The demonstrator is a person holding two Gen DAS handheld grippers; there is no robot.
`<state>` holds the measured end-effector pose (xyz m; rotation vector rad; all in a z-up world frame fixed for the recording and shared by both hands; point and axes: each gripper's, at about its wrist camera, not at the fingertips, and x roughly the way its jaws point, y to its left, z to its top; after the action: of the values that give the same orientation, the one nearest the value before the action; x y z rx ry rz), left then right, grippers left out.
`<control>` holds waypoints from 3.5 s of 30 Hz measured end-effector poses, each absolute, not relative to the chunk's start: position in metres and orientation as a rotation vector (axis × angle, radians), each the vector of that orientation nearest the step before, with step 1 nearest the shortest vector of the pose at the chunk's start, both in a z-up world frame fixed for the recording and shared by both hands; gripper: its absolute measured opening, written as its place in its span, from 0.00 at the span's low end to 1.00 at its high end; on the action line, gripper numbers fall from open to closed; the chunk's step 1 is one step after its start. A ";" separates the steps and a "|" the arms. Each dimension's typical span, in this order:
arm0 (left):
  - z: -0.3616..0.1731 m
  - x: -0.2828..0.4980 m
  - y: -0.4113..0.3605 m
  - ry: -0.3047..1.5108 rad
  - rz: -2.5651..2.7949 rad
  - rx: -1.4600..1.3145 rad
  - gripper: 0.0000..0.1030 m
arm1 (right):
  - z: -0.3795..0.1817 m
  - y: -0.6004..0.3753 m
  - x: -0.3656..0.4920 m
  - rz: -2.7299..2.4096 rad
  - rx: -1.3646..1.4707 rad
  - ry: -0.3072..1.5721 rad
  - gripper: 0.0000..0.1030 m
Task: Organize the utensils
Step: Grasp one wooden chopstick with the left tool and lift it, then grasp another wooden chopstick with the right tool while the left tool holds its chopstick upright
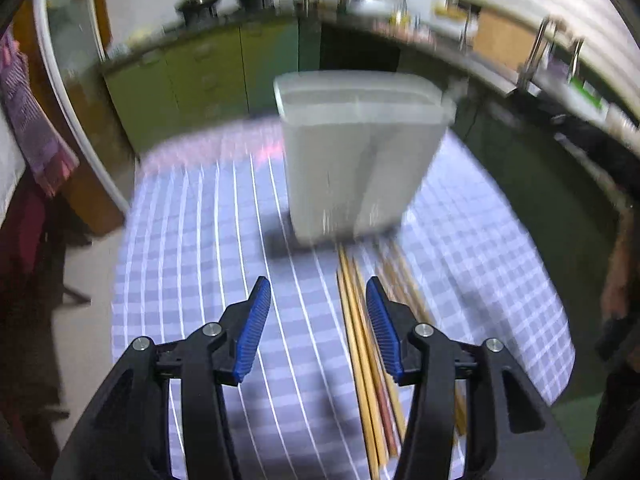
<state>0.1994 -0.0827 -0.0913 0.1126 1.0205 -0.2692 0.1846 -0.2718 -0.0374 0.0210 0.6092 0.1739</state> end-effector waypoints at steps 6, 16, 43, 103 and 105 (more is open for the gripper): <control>-0.133 0.213 -0.091 1.230 -0.266 0.082 0.46 | -0.074 -0.291 0.172 0.215 0.023 0.854 0.39; -0.171 0.217 -0.106 1.378 -0.260 0.106 0.29 | -0.118 -0.298 0.165 0.231 -0.006 0.972 0.41; -0.195 0.226 -0.121 1.466 -0.262 0.160 0.14 | -0.128 -0.285 0.171 0.270 -0.011 1.007 0.46; -0.074 0.144 -0.041 0.849 -0.311 0.081 0.06 | -0.204 -0.182 0.239 0.208 -0.111 1.419 0.16; -0.074 0.143 -0.042 0.848 -0.312 0.082 0.06 | -0.204 -0.175 0.238 0.198 -0.126 1.415 0.15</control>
<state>0.1433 -0.0420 -0.0737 0.0820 0.8481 -0.3123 0.2377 -0.1755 -0.2038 -0.1261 1.4147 0.1981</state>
